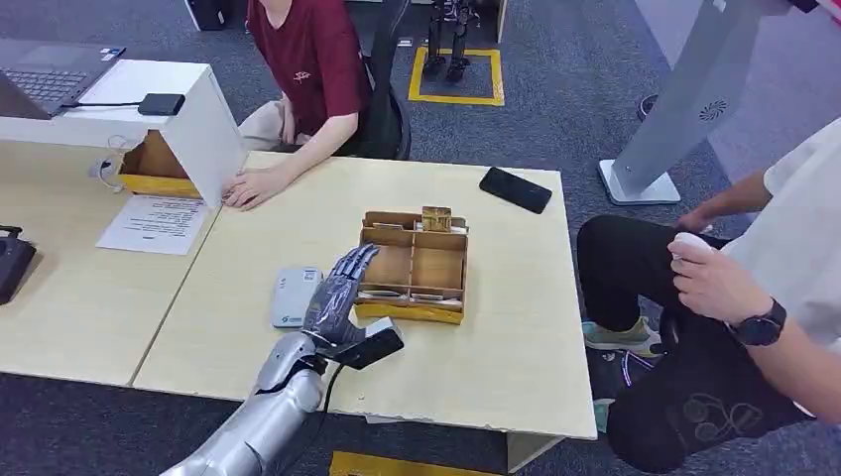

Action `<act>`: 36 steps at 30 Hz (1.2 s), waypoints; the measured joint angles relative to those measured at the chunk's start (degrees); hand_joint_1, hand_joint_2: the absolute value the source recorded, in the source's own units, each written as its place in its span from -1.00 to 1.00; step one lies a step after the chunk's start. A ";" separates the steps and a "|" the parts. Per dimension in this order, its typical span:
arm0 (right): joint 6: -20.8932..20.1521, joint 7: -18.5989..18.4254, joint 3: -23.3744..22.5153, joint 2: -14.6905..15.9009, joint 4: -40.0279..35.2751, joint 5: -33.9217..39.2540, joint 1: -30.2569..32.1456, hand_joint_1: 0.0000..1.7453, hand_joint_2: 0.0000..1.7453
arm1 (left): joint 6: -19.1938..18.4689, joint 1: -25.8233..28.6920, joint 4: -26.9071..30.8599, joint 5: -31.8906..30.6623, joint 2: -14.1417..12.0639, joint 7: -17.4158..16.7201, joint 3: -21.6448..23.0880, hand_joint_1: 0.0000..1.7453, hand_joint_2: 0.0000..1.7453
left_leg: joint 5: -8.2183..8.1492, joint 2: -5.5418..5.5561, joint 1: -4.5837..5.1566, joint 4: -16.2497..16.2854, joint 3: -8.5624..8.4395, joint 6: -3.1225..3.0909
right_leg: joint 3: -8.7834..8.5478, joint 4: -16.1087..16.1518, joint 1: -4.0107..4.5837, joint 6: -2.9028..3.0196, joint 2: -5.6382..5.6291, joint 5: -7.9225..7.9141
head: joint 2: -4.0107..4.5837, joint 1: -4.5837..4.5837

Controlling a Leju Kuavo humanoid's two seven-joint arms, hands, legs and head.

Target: Pass the card to the sensor for recognition and then transmit it.

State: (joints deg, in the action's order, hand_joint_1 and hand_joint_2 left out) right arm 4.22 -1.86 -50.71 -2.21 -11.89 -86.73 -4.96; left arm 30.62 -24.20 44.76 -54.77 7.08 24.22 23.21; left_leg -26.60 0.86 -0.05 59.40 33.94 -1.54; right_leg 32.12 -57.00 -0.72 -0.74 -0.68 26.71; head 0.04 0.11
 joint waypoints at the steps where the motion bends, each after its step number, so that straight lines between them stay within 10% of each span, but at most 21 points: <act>1: 0.00 0.02 0.11 0.00 0.00 0.00 0.00 -1.00 1.00 | 0.13 -0.02 -0.02 -0.09 0.04 -0.09 0.00 0.82 1.00 | 0.00 0.00 0.00 0.00 0.00 0.00 | 0.00 0.00 0.00 0.00 0.00 0.00 | 0.00 0.02; 36: 0.17 0.85 0.44 -0.02 0.00 0.00 -0.02 -1.00 1.00 | -2.69 -0.87 -1.44 5.64 -0.72 3.61 -2.14 1.00 1.00 | 0.00 0.00 0.00 0.00 0.01 0.00 | 0.00 0.00 0.00 0.00 0.00 0.00 | 0.00 0.02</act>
State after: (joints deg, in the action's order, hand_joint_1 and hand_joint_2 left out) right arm 4.39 -1.00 -50.27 -2.23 -11.89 -86.73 -4.98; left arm 27.93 -25.07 43.32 -49.13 6.36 27.82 21.07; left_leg -26.60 0.86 -0.06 59.39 33.95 -1.54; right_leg 32.12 -57.00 -0.72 -0.74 -0.68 26.71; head 0.04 0.13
